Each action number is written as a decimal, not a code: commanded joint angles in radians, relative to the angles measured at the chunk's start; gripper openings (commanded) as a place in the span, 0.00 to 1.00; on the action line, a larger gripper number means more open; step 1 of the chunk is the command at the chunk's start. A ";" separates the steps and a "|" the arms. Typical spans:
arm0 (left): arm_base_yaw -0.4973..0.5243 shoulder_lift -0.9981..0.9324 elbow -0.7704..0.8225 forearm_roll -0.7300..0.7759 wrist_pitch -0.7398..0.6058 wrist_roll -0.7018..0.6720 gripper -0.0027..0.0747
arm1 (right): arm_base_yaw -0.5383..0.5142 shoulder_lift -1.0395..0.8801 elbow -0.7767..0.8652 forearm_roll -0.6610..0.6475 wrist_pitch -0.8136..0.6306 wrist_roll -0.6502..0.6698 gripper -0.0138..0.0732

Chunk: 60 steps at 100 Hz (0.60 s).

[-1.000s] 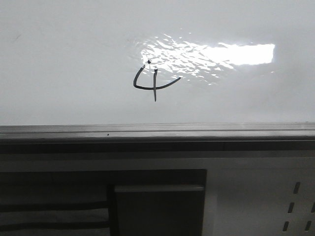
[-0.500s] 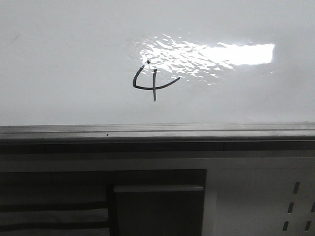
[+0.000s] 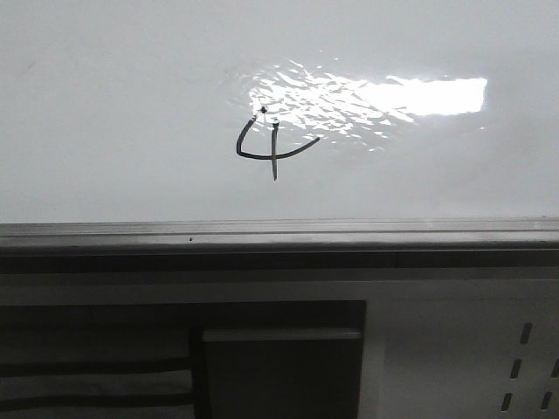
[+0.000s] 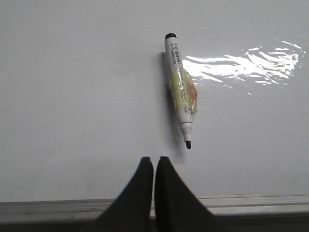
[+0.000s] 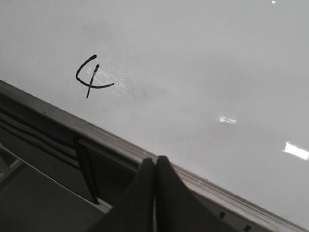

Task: Write number 4 on whiteboard

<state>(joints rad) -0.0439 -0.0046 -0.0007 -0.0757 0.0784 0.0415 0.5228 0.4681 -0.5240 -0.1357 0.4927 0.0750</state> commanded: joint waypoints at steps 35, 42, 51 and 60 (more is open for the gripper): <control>0.002 -0.027 0.025 0.001 -0.078 -0.009 0.01 | -0.404 -0.420 0.392 0.043 -0.453 0.000 0.08; 0.002 -0.027 0.025 0.001 -0.078 -0.009 0.01 | -0.443 -0.477 0.456 0.043 -0.493 0.000 0.08; 0.002 -0.027 0.025 0.001 -0.078 -0.009 0.01 | -0.452 -0.498 0.525 0.043 -0.564 0.000 0.08; 0.002 -0.027 0.025 0.001 -0.078 -0.009 0.01 | -0.452 -0.499 0.549 0.043 -0.580 0.000 0.08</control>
<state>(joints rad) -0.0439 -0.0046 -0.0007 -0.0757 0.0791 0.0415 0.0795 -0.0067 0.0075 -0.0951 0.0491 0.0750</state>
